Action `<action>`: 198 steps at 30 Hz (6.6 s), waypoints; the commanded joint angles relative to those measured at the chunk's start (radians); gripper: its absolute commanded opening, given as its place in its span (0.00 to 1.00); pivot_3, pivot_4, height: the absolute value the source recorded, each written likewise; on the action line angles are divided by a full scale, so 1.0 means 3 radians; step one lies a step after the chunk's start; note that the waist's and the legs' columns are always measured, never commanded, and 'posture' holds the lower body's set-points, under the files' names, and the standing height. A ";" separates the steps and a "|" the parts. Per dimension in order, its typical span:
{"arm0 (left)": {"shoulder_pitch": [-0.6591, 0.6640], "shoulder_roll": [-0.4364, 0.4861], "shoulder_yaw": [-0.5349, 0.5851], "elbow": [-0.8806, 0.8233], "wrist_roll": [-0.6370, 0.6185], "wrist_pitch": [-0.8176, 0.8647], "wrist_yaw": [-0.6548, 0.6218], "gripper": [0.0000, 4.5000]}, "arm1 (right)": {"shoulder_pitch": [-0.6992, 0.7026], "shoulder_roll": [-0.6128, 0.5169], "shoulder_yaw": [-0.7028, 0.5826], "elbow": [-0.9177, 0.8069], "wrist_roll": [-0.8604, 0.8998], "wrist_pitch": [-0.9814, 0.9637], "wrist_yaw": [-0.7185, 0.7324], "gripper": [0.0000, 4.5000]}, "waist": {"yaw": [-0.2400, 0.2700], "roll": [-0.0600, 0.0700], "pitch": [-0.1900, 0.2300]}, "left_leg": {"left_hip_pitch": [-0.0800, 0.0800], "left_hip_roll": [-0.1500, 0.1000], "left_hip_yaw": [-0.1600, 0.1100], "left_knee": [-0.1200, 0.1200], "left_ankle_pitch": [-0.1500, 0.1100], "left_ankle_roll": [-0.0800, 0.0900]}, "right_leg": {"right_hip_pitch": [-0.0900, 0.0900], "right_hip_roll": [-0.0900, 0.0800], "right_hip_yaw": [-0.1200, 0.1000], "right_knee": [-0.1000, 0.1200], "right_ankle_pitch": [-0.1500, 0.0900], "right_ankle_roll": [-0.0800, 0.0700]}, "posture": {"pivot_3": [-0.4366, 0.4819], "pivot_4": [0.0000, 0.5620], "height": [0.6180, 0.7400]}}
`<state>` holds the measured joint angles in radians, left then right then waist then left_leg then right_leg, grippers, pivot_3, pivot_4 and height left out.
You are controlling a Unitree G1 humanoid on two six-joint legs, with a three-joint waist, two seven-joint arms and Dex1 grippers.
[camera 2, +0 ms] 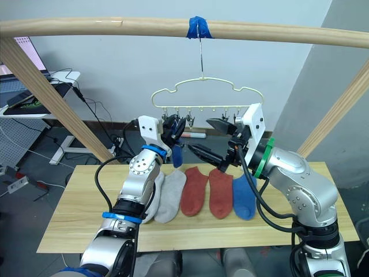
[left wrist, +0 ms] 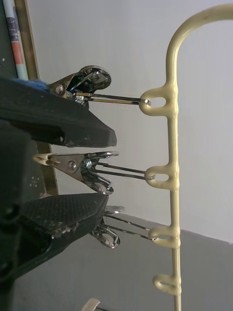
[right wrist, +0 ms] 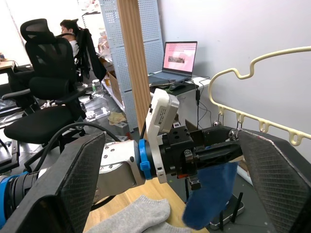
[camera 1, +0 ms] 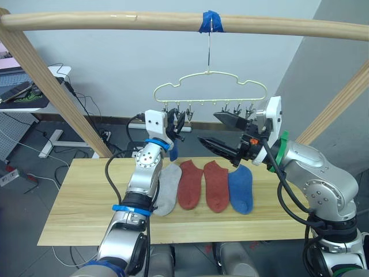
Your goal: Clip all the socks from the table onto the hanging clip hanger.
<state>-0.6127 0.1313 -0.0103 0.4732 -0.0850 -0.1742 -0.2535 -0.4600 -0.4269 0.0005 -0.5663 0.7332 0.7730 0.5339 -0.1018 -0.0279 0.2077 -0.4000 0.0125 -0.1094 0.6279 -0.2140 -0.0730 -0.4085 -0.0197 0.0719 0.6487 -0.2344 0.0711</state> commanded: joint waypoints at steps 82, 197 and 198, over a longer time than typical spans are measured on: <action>0.0150 0.0708 0.1050 -0.2014 -0.2646 0.4486 -0.0295 0.02 | 0.0711 -0.0509 0.0835 0.1824 -0.2119 -0.0748 0.1262 0.56 | -0.0087 0.0005 0.0001 | 0.0011 0.0001 0.0001 0.0000 0.0000 -0.0001 | 0.0009 0.0002 0.0004 -0.0001 -0.0001 0.0002 | 0.38 0.31 1.00; -0.0031 0.0508 0.1281 -0.1802 -0.3413 0.4739 0.0378 0.02 | -0.0241 0.0063 0.1338 0.1089 -0.2996 -0.1650 0.0731 0.01 | 0.0046 0.0007 0.0001 | 0.0004 0.0000 -0.0001 -0.0001 0.0000 -0.0002 | 0.0003 0.0000 0.0002 -0.0007 0.0001 0.0001 | 0.38 0.29 1.00; -0.0032 0.0512 0.1278 -0.1799 -0.3411 0.4738 0.0375 0.02 | -0.0246 0.0066 0.1335 0.1091 -0.2996 -0.1648 0.0733 0.01 | 0.0046 0.0007 0.0001 | 0.0004 0.0000 -0.0001 -0.0002 0.0000 -0.0002 | 0.0003 0.0000 0.0001 -0.0007 0.0001 0.0001 | 0.38 0.29 1.00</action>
<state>-0.6213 0.2743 0.3779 -0.0456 -1.0994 1.2569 -0.1276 -0.5191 -0.4115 0.4133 -0.1940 -0.1687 0.2895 0.7575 -0.0879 -0.0259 0.2079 -0.3988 0.0127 -0.1097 0.6274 -0.2142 -0.0737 -0.4077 -0.0196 0.0722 0.6467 -0.2340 0.0712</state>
